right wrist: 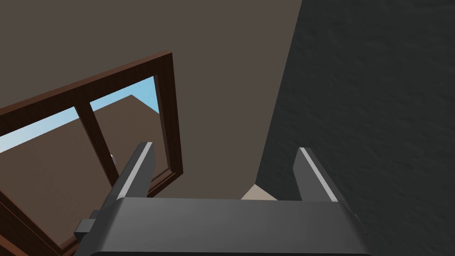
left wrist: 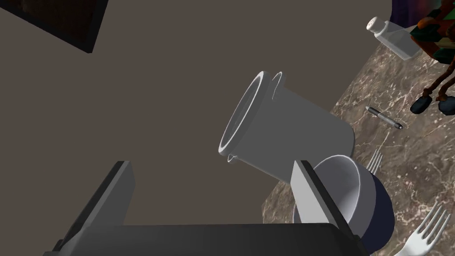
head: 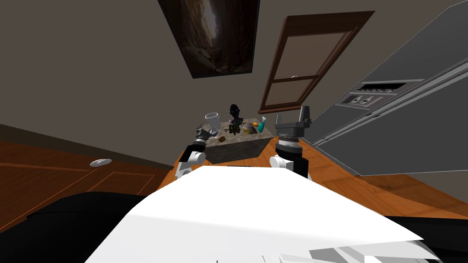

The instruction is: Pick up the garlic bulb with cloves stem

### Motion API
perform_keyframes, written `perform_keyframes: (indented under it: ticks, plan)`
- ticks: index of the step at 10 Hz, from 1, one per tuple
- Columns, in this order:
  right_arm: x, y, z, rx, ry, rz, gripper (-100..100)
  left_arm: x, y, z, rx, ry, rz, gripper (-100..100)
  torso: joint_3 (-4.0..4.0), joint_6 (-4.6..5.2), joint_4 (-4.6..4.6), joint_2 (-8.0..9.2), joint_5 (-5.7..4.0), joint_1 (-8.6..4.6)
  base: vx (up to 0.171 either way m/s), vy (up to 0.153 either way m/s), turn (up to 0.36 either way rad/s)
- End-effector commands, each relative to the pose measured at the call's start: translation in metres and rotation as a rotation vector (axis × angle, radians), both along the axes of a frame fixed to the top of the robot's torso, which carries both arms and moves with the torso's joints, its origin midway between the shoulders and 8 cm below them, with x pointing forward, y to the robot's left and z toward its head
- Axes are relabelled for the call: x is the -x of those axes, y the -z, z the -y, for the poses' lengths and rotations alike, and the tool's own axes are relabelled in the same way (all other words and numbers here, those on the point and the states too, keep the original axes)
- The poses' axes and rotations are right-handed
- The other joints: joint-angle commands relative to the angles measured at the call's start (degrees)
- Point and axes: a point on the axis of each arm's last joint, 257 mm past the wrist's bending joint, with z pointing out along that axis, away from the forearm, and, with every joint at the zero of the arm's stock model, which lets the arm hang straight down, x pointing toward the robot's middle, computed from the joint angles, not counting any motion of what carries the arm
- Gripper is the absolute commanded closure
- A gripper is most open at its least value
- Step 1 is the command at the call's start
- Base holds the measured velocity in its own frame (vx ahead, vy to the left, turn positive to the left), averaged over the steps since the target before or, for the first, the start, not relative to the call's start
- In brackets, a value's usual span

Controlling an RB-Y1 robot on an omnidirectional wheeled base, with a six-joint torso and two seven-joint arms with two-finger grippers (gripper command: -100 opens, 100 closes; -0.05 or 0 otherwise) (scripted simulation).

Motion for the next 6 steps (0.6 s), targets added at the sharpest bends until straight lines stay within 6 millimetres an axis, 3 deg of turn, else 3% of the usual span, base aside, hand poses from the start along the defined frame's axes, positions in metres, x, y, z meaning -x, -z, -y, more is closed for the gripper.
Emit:
perform_keyframes:
  ticks: [1, 6]
  plan:
    - [0.000, 0.000, 0.000, 0.000, 0.000, 0.000, 0, -0.004, 0.013, 0.003, 0.022, 0.013, -0.049, -100, 0.00, 0.00, 0.00, 0.00, 0.00, 0.00, -0.013, -0.008, 0.018]
    - [0.000, 0.000, 0.000, 0.000, 0.000, 0.000, 0, -0.012, 0.038, 0.012, 0.097, 0.059, -0.154, -100, -0.01, 0.00, 0.00, -0.02, 0.00, 0.01, -0.008, -0.006, 0.017]
